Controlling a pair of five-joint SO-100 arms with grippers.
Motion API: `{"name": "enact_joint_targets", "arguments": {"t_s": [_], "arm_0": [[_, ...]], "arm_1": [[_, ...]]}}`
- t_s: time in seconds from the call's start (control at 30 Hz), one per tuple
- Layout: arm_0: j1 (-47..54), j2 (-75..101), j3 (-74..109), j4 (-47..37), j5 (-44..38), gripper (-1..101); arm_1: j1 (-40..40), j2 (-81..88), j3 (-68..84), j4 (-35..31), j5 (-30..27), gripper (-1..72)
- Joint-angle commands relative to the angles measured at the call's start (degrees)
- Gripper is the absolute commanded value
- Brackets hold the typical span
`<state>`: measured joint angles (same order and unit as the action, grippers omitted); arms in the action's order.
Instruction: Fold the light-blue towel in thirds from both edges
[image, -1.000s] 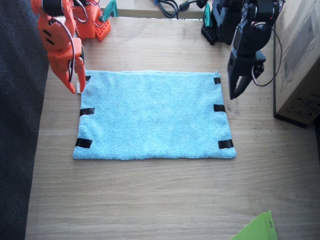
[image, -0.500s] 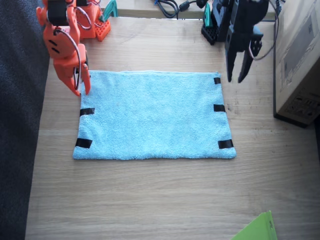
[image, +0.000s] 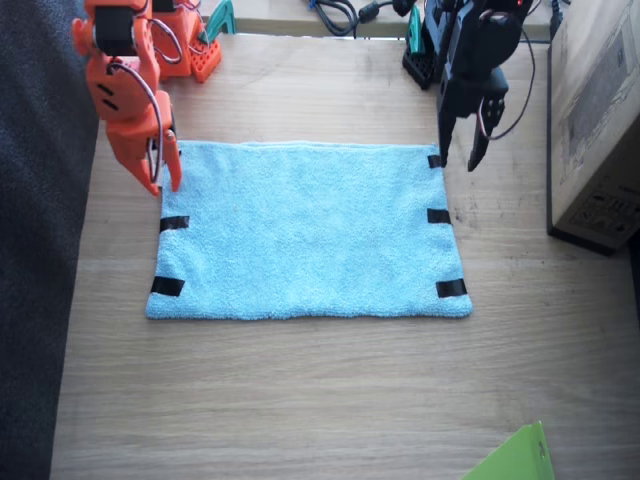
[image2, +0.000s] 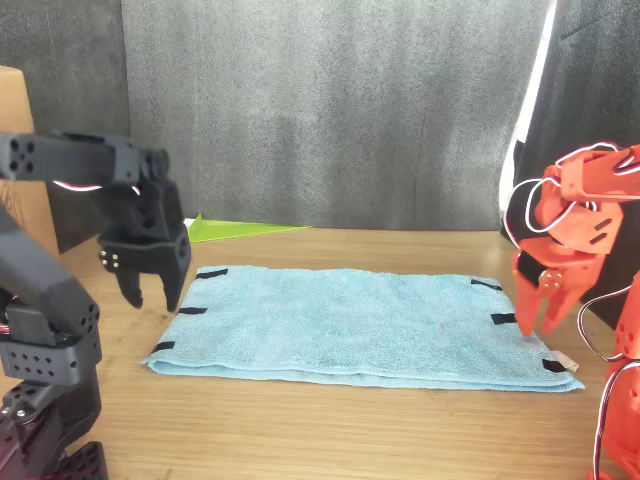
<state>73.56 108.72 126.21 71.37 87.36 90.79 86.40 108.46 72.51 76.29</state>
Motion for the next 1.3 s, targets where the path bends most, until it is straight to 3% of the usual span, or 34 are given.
{"name": "enact_joint_targets", "arguments": {"t_s": [0.0, 0.33, 0.6, 1.27], "arm_0": [[0.44, 1.23, -1.14, 0.18, 0.35, 27], [0.35, 2.55, -0.18, 0.18, 0.97, 29], [0.00, 2.29, -0.53, 0.09, 1.41, 30], [0.88, -2.29, 0.00, -2.72, 1.49, 31]], "arm_1": [[0.70, 0.88, -2.11, 0.53, -0.62, 16.5], [0.18, -1.05, -3.52, 1.14, -1.32, 20.5], [-1.05, 1.05, -3.78, 3.96, -2.02, 30.6], [-0.44, -0.97, -3.69, 3.96, -1.85, 30.8]]}}
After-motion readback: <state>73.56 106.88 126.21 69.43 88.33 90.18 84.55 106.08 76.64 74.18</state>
